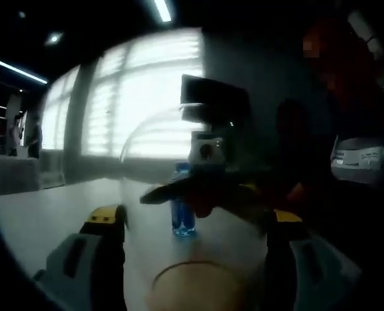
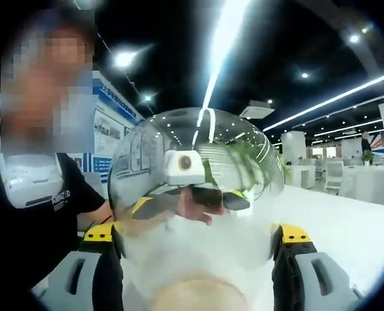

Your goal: Open the cover put in the Mizone put the cover back on

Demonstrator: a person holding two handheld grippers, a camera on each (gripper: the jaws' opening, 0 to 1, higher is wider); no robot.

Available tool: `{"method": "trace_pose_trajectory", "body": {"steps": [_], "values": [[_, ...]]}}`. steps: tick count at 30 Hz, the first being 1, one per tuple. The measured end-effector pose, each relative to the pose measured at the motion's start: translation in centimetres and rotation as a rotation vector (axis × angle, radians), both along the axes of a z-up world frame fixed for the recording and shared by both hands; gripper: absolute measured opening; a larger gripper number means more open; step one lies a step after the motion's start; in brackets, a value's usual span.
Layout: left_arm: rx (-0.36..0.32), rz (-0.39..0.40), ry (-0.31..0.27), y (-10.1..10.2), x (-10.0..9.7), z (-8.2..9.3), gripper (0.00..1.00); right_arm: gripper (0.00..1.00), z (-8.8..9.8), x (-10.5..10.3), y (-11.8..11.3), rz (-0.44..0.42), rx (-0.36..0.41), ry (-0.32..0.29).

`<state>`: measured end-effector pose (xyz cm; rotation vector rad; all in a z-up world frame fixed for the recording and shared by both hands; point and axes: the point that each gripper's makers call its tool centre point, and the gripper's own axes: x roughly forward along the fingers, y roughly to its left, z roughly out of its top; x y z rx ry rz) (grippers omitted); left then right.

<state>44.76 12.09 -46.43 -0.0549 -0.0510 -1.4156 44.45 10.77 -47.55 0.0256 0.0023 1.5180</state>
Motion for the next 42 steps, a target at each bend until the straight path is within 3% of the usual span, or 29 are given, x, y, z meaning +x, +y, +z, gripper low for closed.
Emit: {"method": "trace_pose_trajectory", "body": {"steps": [22,33,42], "values": [[0.018,0.080,-0.003,-1.6,0.2,-0.2,0.85,0.90,0.0,0.4,0.2,-0.001,0.019,-0.011],[-0.011,0.040,-0.002,-1.3,0.1,-0.1,0.84,0.90,0.2,0.3,0.2,0.009,0.033,-0.008],[0.003,0.014,-0.009,-1.1,0.3,-0.2,0.82,0.90,-0.1,0.3,0.2,0.027,-0.028,-0.013]]}}
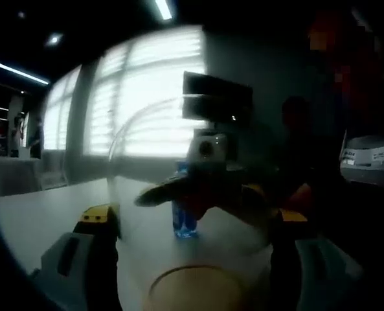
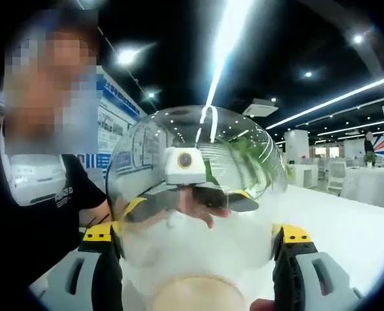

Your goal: Open the cover put in the Mizone put the cover back on

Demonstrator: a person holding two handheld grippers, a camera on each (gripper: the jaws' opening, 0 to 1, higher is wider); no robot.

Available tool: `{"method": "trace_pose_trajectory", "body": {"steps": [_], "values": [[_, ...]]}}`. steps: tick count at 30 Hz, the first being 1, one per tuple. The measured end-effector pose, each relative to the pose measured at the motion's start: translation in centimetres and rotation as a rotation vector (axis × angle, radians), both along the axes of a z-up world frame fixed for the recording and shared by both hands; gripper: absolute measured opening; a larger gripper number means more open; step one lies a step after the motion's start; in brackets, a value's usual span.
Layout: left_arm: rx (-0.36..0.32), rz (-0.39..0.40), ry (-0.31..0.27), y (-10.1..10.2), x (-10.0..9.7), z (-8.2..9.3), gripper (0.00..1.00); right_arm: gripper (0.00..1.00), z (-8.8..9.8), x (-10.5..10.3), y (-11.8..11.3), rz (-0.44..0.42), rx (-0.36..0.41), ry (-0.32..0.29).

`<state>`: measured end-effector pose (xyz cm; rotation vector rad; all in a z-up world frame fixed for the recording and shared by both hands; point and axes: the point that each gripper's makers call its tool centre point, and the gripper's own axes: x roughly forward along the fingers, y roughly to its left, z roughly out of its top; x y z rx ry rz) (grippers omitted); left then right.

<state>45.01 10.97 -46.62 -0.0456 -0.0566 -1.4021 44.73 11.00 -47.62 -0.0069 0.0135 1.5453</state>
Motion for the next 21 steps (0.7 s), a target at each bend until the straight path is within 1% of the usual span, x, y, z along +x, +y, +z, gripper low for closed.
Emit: {"method": "trace_pose_trajectory", "body": {"steps": [4,9,11,18,21], "values": [[-0.007,-0.018,-0.003,0.25,-0.06,0.05,0.81,0.90,-0.01,0.08,0.01,0.009,-0.001,-0.005],[-0.032,-0.042,0.007,0.51,-0.07,0.16,0.79,0.90,0.00,0.01,-0.21,0.039,0.025,-0.005],[-0.034,-0.046,0.011,0.41,-0.12,0.23,0.79,0.90,0.06,0.00,-0.28,0.046,0.044,-0.005],[-0.028,-0.049,0.016,0.25,-0.25,0.26,0.80,0.90,0.29,-0.09,-0.04,0.069,0.063,-0.008],[-0.032,-0.046,0.022,0.09,-0.14,0.35,0.81,0.90,0.41,-0.07,0.06,0.069,0.050,-0.007]]}}
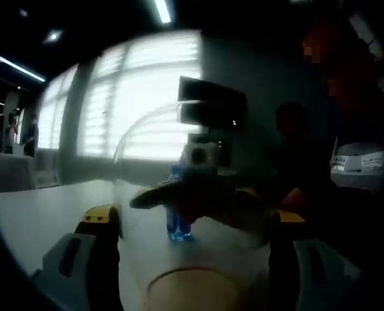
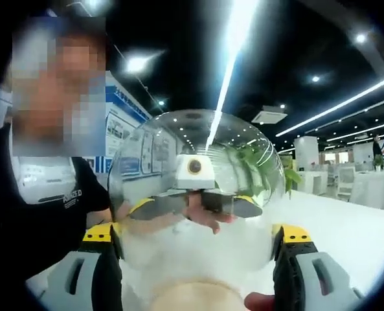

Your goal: Open the cover put in the Mizone put the cover back on

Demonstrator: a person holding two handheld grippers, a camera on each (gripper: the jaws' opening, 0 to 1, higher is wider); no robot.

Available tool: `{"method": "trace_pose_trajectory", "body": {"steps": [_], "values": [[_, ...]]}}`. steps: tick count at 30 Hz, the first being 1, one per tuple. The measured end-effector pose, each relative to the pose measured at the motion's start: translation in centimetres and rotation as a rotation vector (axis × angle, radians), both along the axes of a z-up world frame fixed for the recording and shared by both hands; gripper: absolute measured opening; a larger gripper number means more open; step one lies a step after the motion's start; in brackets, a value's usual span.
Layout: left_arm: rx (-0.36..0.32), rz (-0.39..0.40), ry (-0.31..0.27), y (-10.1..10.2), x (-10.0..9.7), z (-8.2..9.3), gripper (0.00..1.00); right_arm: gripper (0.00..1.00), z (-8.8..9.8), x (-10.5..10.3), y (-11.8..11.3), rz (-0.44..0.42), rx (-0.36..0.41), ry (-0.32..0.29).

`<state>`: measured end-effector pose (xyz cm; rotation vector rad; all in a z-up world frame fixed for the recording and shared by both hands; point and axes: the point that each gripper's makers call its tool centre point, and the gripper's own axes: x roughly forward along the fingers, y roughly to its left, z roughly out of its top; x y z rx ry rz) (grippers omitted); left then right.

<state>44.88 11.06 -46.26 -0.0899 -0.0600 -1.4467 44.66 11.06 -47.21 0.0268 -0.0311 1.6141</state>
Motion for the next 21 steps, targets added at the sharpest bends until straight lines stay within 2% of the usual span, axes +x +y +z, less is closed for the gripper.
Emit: {"method": "trace_pose_trajectory", "body": {"steps": [4,8,11,16,21], "values": [[0.017,0.008,0.002,-0.3,-0.1,0.2,0.83,0.90,0.0,-0.2,0.2,-0.008,-0.025,-0.012],[0.018,0.015,-0.012,-0.4,-0.2,0.3,0.84,0.91,0.4,-0.3,0.1,-0.010,-0.007,-0.042],[0.003,0.013,-0.032,-0.5,-0.5,0.9,0.84,0.91,1.2,-0.6,0.1,-0.015,0.001,-0.062],[-0.019,0.009,-0.012,-0.7,-1.2,2.4,0.85,0.91,2.7,-1.4,-0.2,-0.024,0.002,-0.044],[0.029,0.017,-0.040,-0.8,-1.9,2.4,0.85,0.91,2.6,-2.0,0.0,-0.017,-0.002,-0.075]]}}
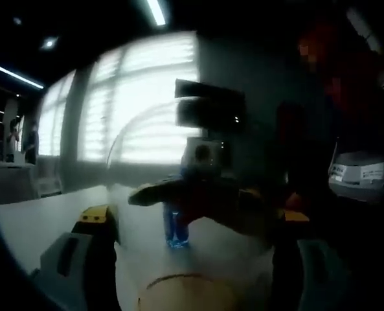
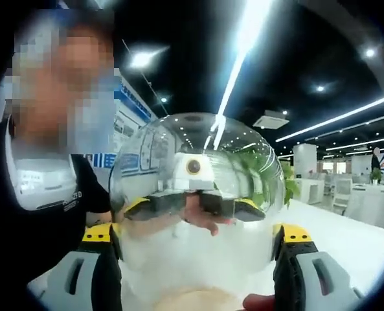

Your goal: Open the cover put in the Mizone put the cover back on

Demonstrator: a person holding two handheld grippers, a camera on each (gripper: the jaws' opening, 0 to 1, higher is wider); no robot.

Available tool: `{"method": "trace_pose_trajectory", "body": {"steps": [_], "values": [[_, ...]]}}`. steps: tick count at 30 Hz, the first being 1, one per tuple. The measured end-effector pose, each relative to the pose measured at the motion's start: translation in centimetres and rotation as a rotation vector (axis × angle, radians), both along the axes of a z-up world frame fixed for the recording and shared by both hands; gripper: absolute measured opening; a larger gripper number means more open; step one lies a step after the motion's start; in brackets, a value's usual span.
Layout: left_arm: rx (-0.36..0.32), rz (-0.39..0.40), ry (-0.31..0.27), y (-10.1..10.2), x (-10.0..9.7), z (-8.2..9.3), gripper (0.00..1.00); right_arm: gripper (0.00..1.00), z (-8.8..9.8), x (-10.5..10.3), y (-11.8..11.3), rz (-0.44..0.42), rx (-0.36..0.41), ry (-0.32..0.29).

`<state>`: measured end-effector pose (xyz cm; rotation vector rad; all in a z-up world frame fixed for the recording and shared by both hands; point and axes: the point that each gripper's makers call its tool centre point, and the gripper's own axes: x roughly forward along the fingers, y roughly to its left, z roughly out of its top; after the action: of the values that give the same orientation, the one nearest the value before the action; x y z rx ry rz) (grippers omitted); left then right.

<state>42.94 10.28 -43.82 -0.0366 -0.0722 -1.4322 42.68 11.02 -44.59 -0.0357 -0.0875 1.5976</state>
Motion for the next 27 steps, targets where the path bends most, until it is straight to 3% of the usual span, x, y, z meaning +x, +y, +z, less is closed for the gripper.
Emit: {"method": "trace_pose_trajectory", "body": {"steps": [7,27], "values": [[0.029,0.010,0.037,0.1,-0.2,-0.7,0.85,0.91,-0.8,0.0,0.3,0.008,-0.008,0.036],[0.043,0.011,0.042,-0.4,-1.3,-0.2,0.85,0.91,-0.5,-1.4,-0.2,0.001,0.002,0.034]]}}
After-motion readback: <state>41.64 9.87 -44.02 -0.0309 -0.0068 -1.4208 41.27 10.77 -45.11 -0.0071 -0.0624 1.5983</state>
